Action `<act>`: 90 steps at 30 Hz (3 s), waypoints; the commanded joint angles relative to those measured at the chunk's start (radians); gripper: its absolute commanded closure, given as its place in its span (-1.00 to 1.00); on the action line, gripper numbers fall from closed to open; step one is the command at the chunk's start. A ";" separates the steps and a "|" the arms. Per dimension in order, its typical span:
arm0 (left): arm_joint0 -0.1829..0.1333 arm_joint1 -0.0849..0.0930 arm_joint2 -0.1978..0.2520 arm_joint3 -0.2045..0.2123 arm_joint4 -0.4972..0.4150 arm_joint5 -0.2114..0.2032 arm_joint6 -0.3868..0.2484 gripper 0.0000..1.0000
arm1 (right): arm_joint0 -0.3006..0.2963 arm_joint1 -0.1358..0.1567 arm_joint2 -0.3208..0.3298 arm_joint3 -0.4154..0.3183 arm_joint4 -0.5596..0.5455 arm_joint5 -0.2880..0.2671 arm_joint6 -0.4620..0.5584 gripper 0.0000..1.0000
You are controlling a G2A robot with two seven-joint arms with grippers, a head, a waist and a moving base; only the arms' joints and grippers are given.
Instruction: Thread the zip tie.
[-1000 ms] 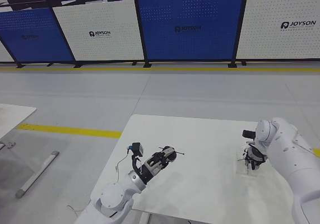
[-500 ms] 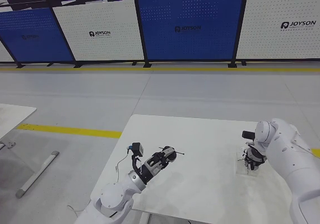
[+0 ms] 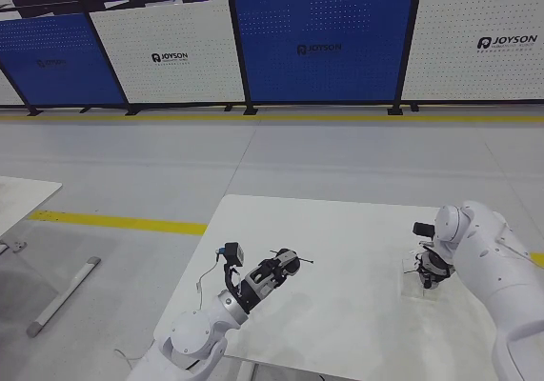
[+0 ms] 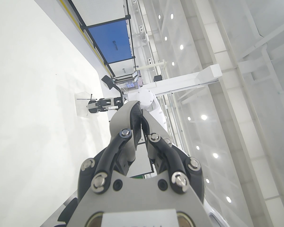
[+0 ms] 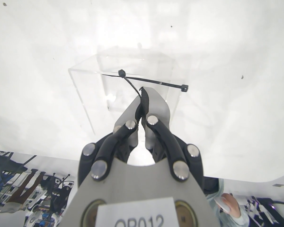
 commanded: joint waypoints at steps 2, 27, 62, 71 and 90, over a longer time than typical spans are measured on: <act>0.000 0.000 0.000 0.000 0.000 0.000 0.000 1.00 | 0.002 0.002 0.004 0.004 0.002 -0.004 -0.003 1.00; 0.000 0.000 0.000 0.000 0.000 0.000 0.000 1.00 | -0.002 0.012 0.023 -0.024 -0.001 -0.022 0.002 1.00; 0.000 0.000 0.000 0.000 0.000 0.000 0.000 1.00 | -0.010 0.014 0.041 -0.039 -0.013 -0.019 -0.005 0.56; 0.000 0.000 0.000 0.000 0.000 0.000 0.000 1.00 | -0.012 0.017 0.053 -0.052 -0.001 -0.047 -0.028 0.52; 0.000 0.000 0.000 0.000 0.000 0.000 0.000 1.00 | -0.009 0.069 0.112 -0.065 0.051 -0.179 -0.033 0.32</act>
